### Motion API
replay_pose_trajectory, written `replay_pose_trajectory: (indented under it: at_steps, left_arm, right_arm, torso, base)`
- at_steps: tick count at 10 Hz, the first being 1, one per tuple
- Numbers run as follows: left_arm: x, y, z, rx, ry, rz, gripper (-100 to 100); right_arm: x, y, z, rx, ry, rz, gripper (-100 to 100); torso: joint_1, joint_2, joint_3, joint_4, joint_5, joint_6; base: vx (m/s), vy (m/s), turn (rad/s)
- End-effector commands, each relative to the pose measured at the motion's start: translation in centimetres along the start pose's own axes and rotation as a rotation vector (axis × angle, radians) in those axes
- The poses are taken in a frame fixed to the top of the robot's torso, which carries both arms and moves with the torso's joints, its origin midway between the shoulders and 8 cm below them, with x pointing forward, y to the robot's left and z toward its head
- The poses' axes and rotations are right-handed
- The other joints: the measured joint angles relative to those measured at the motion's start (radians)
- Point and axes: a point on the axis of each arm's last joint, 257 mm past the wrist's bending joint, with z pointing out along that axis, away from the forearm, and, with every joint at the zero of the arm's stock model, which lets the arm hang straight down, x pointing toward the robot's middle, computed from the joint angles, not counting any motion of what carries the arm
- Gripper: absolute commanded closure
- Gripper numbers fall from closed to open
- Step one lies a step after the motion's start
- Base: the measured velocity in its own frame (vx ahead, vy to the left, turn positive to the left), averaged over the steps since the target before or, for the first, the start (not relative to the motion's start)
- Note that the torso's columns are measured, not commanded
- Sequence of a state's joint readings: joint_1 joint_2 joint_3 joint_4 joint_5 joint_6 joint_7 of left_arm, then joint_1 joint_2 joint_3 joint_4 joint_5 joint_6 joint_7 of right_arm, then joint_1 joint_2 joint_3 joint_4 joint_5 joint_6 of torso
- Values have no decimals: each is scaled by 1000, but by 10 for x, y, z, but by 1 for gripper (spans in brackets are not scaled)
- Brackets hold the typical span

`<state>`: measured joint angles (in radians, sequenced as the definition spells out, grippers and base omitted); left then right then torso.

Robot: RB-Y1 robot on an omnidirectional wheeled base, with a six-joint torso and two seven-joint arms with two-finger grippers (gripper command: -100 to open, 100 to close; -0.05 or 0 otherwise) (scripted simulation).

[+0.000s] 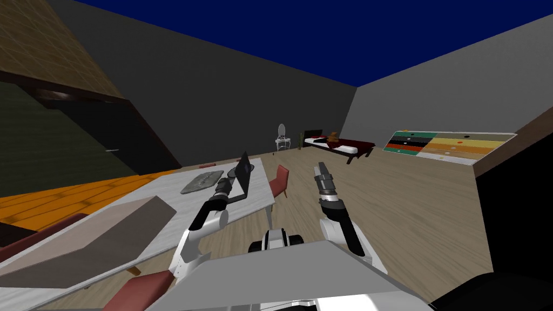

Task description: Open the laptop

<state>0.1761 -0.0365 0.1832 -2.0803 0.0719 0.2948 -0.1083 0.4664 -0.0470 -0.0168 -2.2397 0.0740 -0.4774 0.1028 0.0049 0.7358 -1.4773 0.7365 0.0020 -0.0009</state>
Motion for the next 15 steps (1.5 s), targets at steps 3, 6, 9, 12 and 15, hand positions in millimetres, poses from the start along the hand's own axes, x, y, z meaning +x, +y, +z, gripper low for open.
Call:
replay_pose_trajectory:
  at_steps: [3,6,9,12,15]
  left_arm:
    - [3,36,10,-28,9,-186,100]
    - [2,43,11,-40,8,-205,100]
    - [-11,39,16,-28,28,-147,-100]
    - [-17,39,19,-23,44,-130,-100]
    - [-16,53,22,-30,63,-187,-100]
  right_arm:
    - [0,0,0,0,0,0,0]
    - [0,0,0,0,0,0,0]
    - [0,0,0,0,0,0,0]
    - [0,0,0,0,0,0,0]
    - [0,0,0,0,0,1,0]
  torso:
    - [-7,5,3,2,-3,1]
    - [-6,1,1,1,-2,1]
    - [-6,2,1,1,-2,1]
    - [-5,2,1,2,-2,1]
    - [-6,3,2,2,-2,1]
  base:
    - [-26,72,85]
    - [-12,32,30]
    - [-1,-9,-1]
    - [-7,-23,-6]
    - [-21,-54,-13]
